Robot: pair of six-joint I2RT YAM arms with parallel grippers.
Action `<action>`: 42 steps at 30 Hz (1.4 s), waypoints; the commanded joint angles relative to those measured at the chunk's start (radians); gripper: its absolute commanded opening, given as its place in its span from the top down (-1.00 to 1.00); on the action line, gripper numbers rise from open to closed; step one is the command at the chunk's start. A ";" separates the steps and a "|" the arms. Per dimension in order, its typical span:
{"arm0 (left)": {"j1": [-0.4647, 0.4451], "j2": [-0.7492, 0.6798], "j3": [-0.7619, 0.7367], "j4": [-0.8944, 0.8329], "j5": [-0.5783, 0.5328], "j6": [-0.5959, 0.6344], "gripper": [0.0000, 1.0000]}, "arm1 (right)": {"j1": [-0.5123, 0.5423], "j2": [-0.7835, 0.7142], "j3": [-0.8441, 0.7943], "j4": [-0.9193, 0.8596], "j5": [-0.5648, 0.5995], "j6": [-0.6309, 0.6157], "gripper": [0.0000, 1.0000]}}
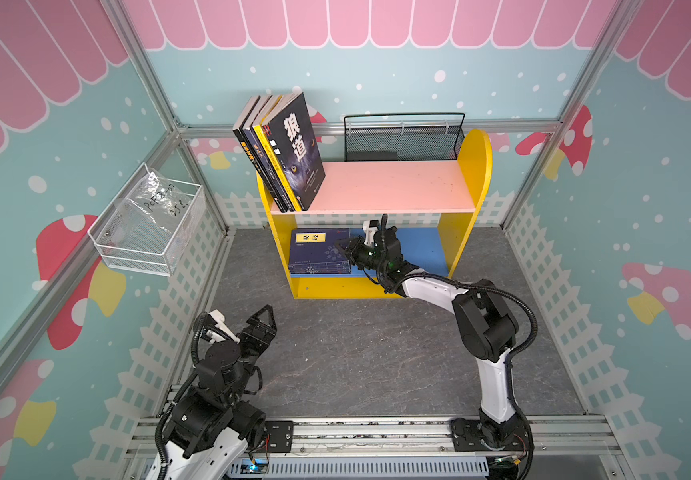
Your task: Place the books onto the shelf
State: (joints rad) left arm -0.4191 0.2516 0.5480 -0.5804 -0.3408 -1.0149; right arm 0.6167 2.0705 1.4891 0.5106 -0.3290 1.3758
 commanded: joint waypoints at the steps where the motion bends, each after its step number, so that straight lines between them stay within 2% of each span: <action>1: 0.005 0.000 -0.009 0.007 0.005 -0.013 -0.75 | 0.030 0.008 0.046 -0.023 0.003 -0.032 0.57; 6: 0.004 0.001 -0.015 0.011 0.005 -0.014 -0.74 | 0.037 -0.010 0.088 -0.175 0.069 -0.101 0.34; 14: 0.005 0.011 -0.022 0.026 0.014 -0.017 -0.74 | 0.054 0.006 0.211 -0.356 0.135 -0.221 0.23; 19: 0.005 0.011 -0.026 0.030 0.014 -0.020 -0.74 | 0.089 -0.008 0.251 -0.448 0.237 -0.309 0.19; 32: 0.005 0.015 -0.037 0.042 0.016 -0.024 -0.75 | 0.112 0.050 0.418 -0.640 0.339 -0.433 -0.04; 36: 0.004 0.018 -0.040 0.045 0.016 -0.025 -0.75 | 0.123 0.051 0.438 -0.675 0.419 -0.477 -0.17; 42: 0.004 0.020 -0.043 0.049 0.016 -0.027 -0.74 | 0.131 0.053 0.463 -0.723 0.464 -0.500 -0.25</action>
State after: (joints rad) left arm -0.4191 0.2672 0.5190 -0.5426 -0.3248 -1.0225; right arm 0.7330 2.1269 1.8988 -0.2207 0.0872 0.9268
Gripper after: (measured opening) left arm 0.873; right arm 0.621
